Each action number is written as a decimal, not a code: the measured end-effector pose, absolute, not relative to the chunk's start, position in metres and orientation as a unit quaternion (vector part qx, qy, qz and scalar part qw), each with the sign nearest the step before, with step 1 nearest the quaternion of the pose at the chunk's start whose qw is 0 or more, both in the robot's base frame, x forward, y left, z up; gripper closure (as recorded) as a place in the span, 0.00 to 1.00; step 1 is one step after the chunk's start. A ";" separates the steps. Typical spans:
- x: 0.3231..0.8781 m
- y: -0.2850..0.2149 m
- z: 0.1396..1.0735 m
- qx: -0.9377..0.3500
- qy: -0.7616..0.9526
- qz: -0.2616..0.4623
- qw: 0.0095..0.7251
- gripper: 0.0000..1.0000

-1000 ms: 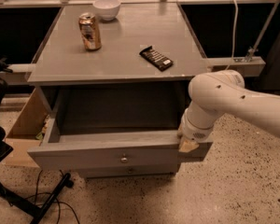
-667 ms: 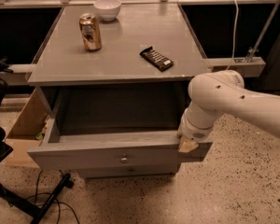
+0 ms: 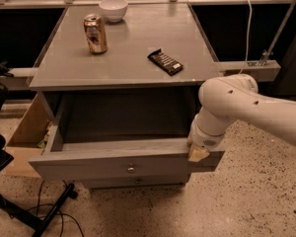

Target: Open top drawer

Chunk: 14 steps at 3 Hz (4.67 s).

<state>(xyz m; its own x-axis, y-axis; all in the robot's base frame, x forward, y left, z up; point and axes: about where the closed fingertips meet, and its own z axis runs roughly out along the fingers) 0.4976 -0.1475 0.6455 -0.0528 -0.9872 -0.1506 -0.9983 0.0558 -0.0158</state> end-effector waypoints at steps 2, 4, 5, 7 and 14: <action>0.498 -0.148 0.645 -0.686 0.724 0.046 0.060 0.00; 0.449 -0.150 0.639 -0.688 0.723 0.055 0.037 0.16; 0.418 -0.154 0.641 -0.685 0.726 0.058 0.015 0.47; 0.390 -0.157 0.648 -0.676 0.734 0.065 -0.007 0.94; 0.361 -0.167 0.649 -0.666 0.742 0.073 -0.024 0.35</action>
Offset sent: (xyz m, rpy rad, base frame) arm 0.0000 0.0000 0.0000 0.0000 0.0000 0.0000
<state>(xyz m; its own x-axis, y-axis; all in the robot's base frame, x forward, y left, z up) 0.3609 -0.1668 0.6490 -0.1107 -0.9919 -0.0619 -0.9850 0.1012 0.1394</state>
